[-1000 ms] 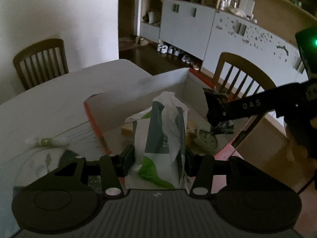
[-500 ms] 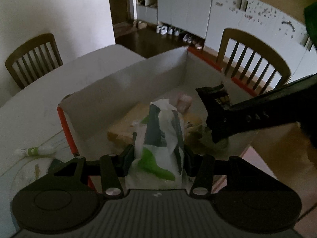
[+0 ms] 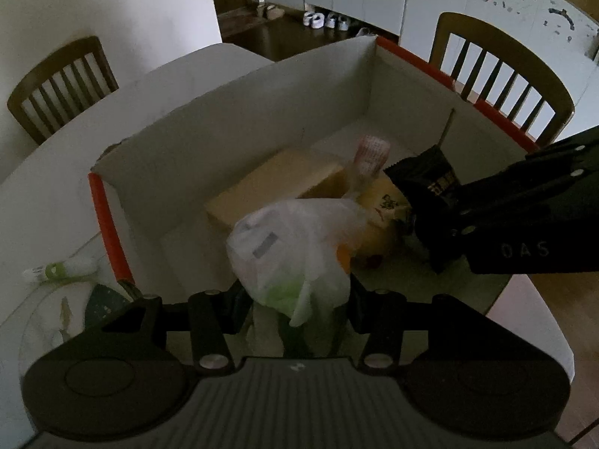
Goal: Organize objects
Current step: 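Lower both items into the box and open both tools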
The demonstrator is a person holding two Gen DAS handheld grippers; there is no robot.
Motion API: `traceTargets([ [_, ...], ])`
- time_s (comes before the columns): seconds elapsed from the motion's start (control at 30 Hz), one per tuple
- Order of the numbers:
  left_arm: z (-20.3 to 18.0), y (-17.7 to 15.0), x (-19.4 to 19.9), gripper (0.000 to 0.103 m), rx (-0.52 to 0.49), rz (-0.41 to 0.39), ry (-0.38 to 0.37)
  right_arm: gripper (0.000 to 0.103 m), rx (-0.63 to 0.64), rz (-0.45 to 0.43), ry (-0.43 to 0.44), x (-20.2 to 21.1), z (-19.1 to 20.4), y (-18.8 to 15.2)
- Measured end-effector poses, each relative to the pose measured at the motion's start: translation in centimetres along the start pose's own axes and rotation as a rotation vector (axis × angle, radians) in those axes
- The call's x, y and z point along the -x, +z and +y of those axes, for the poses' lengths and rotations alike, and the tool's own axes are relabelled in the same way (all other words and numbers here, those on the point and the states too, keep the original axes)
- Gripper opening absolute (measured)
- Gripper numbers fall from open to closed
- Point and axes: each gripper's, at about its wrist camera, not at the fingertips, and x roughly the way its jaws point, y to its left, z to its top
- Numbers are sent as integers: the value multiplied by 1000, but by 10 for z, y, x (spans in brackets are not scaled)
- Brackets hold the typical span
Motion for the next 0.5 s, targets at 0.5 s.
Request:
traceTargets([
  [0.5, 1, -1, 7, 73, 25, -54, -6, 54, 46, -30, -4, 15, -12, -9],
])
